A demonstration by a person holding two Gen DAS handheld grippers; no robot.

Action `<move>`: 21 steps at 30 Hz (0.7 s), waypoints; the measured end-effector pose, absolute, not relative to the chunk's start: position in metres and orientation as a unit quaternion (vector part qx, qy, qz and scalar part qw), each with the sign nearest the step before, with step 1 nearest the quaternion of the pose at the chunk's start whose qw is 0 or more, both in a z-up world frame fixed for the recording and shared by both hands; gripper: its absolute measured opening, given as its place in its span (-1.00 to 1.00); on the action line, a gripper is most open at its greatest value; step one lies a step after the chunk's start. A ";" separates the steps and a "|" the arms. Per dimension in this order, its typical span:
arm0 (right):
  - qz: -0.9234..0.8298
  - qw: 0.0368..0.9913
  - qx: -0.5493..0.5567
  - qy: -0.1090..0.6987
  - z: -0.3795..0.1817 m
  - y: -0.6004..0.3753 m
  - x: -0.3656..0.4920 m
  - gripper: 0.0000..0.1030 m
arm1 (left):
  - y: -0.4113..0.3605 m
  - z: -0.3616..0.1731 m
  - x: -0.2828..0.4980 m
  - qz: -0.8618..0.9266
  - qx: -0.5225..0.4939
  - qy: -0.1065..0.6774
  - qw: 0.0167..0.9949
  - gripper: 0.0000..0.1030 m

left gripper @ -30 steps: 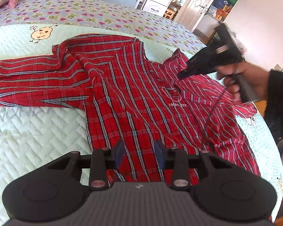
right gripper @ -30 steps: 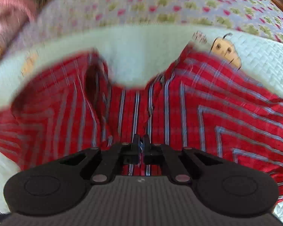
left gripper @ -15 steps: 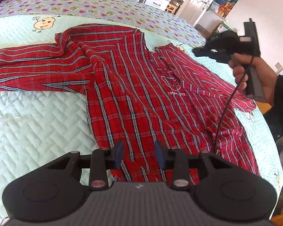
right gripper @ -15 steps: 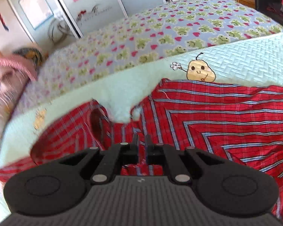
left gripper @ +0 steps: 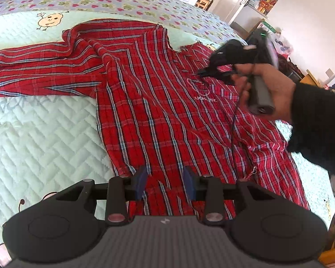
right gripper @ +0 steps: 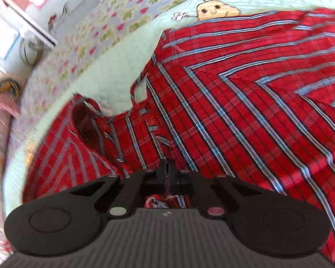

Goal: Fold clothes
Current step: 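Release the collar with the right gripper and lift away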

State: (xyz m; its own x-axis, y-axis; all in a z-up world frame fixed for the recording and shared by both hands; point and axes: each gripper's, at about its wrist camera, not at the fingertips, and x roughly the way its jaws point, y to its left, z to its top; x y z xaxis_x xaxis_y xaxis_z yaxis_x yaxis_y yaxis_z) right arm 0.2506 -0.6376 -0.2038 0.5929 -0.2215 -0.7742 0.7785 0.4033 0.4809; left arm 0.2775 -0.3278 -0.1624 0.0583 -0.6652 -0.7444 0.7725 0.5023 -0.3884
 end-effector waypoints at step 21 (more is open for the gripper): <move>-0.248 0.826 0.349 0.366 -0.186 -0.533 0.258 -0.19 | -0.289 -0.164 0.287 -0.462 0.024 0.499 0.732 -0.26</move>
